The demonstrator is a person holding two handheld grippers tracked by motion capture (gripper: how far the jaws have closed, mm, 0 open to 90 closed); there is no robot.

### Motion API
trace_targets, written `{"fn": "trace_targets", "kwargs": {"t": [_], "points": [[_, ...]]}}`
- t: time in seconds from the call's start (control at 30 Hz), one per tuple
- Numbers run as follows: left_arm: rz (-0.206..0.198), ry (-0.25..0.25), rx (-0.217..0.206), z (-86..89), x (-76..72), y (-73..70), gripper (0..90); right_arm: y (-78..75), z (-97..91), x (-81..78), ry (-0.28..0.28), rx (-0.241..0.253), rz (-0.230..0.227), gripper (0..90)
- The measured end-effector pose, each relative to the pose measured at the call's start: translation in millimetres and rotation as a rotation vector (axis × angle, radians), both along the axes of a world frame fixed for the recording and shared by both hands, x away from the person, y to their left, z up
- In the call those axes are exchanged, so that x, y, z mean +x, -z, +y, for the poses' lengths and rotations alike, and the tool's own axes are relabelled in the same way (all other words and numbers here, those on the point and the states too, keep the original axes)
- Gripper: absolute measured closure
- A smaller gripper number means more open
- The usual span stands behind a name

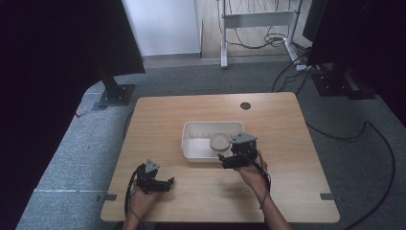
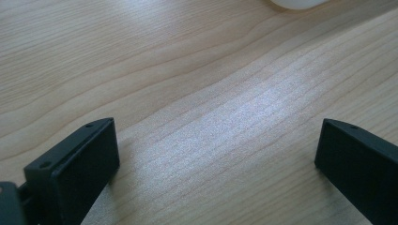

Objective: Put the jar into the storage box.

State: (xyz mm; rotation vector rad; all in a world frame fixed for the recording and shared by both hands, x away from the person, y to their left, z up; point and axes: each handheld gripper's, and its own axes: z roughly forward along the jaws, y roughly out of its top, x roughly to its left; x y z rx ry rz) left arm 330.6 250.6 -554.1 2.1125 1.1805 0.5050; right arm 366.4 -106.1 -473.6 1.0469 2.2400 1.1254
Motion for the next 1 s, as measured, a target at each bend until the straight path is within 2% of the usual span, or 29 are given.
{"fn": "trace_targets", "kwargs": {"t": [0.37,0.67,1.0], "points": [[0.000,0.000,0.000,0.0,0.0,0.0,0.0,3.3,-9.6,-11.9,-0.023,-0.022,-0.018,4.3],[0.000,0.001,0.001,0.1,0.0,-0.1,0.0,6.4,-25.2,-21.4,-0.019,-0.014,-0.017,5.3],[0.000,0.001,0.001,0.1,0.0,-0.1,0.0,11.8,-42.2,-30.9,-0.001,-0.027,-0.011,5.9]]}}
